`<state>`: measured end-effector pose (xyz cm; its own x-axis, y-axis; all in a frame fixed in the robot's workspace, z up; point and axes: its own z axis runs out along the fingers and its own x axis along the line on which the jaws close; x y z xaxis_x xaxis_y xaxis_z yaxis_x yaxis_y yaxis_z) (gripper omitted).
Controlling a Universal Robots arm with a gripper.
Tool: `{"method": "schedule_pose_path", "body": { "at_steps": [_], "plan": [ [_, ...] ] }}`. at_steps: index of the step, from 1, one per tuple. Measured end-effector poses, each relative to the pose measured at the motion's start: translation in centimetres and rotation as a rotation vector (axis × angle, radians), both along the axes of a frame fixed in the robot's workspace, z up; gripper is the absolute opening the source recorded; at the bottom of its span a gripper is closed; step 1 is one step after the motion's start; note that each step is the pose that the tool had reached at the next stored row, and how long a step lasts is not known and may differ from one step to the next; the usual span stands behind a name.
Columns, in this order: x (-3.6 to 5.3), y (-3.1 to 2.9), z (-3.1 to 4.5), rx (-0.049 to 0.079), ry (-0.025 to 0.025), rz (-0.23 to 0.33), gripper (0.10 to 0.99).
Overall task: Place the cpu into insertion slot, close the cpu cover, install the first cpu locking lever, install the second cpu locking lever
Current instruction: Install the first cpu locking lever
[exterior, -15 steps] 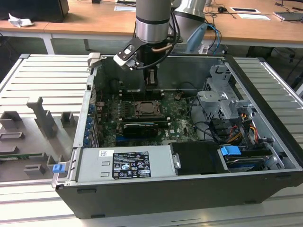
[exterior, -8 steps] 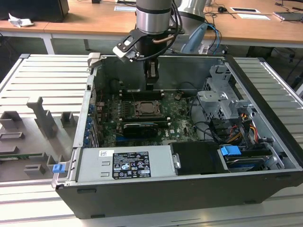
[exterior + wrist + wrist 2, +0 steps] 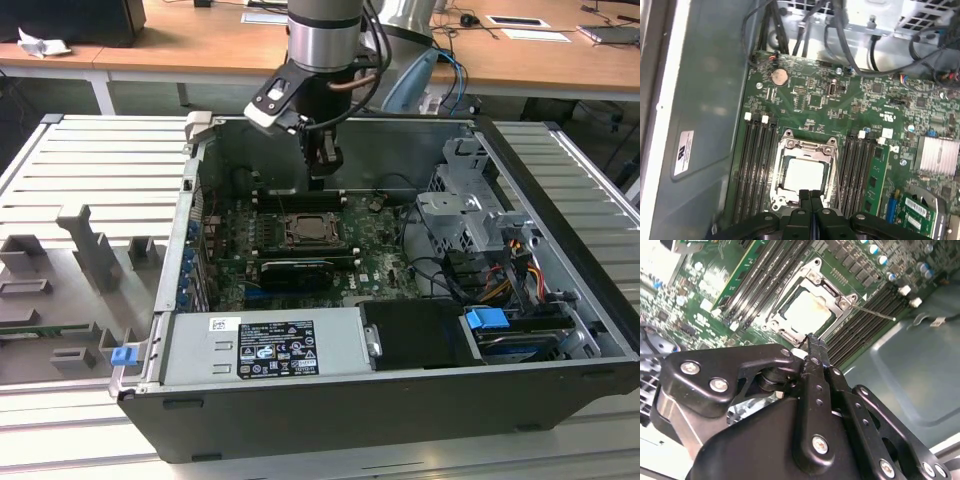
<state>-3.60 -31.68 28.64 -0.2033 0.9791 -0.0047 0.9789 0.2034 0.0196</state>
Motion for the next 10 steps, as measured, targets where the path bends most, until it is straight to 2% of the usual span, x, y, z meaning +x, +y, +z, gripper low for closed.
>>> {"method": "schedule_pose_path", "body": {
  "at_steps": [5,7,10],
  "plan": [
    [0.0,0.0,-0.05,0.0,0.0,0.094,0.106],
    [0.0,0.01,-0.06,0.0,-0.0001,0.156,0.106],
    [0.0,0.0,-0.06,0.0,-0.0001,0.188,0.106]
  ]
}}
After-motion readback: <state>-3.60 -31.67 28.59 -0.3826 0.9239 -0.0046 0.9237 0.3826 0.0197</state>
